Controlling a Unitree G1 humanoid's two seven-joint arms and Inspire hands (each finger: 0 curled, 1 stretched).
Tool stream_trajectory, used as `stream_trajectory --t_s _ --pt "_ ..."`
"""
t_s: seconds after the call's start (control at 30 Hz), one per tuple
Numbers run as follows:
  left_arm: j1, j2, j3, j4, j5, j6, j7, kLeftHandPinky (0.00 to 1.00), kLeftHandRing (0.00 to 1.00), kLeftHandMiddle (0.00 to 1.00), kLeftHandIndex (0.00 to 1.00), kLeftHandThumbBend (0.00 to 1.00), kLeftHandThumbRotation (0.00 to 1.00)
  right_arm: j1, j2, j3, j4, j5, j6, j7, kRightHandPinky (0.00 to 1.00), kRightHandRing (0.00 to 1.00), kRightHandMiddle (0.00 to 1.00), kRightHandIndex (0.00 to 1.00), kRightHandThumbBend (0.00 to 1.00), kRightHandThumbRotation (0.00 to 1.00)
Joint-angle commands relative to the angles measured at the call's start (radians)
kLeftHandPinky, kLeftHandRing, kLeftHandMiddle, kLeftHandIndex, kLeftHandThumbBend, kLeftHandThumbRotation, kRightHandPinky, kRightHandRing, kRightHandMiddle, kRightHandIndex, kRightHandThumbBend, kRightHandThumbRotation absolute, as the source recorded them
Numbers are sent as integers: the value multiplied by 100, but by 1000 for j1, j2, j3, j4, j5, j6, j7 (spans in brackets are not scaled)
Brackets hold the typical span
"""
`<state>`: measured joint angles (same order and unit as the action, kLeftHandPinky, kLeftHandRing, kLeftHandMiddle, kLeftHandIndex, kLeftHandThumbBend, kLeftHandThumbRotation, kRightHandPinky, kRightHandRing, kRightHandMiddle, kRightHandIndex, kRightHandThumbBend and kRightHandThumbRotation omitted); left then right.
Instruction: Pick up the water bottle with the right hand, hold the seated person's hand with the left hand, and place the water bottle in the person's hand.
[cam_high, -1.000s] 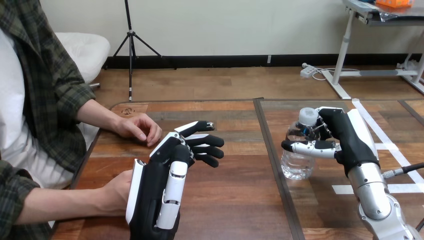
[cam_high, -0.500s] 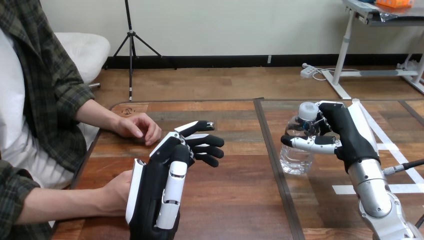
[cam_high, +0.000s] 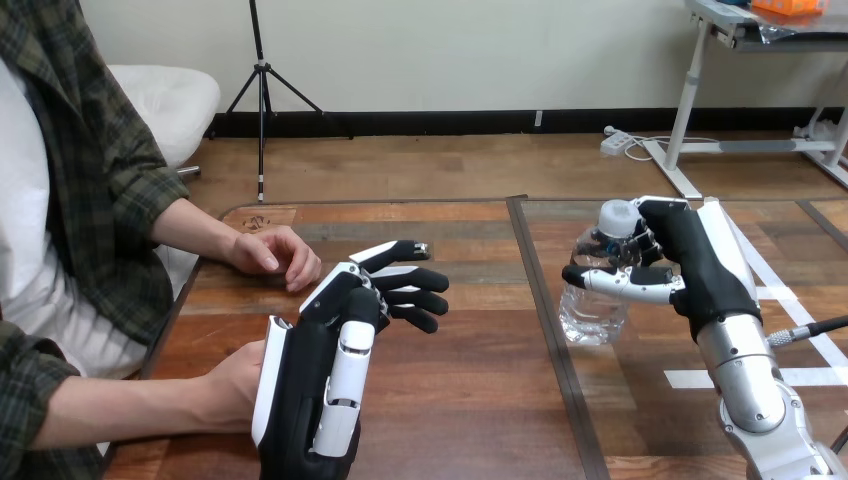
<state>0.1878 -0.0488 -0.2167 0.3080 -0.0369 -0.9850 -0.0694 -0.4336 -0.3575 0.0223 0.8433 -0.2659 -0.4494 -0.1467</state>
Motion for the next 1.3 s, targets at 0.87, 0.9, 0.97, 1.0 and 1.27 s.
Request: stream_trajectory --t_s 0.87,0.9,0.97,1.0,1.27 --pt "-56 -37 6 -6 7 -14 3 46 55 61 68 29 93 -5 -21 -48 -219 41 -93 11 40 41 45 46 70 0" --pt "-56 -38 6 -6 8 -14 3 46 55 61 68 29 93 -2 -20 -48 -224 43 -94 14 39 40 45 46 70 0" --pt "-57 -37 5 -6 7 -14 2 46 55 61 68 29 93 3 -20 -49 -237 43 -93 17 39 40 45 46 69 0" --pt "-57 -37 4 -6 6 -14 1 46 55 61 68 29 93 6 -20 -49 -243 41 -92 16 39 40 45 46 69 0" --pt "-55 -37 1 -9 5 -6 0 46 55 61 68 31 93 27 -17 -49 -294 37 -83 23 39 40 45 46 70 0"
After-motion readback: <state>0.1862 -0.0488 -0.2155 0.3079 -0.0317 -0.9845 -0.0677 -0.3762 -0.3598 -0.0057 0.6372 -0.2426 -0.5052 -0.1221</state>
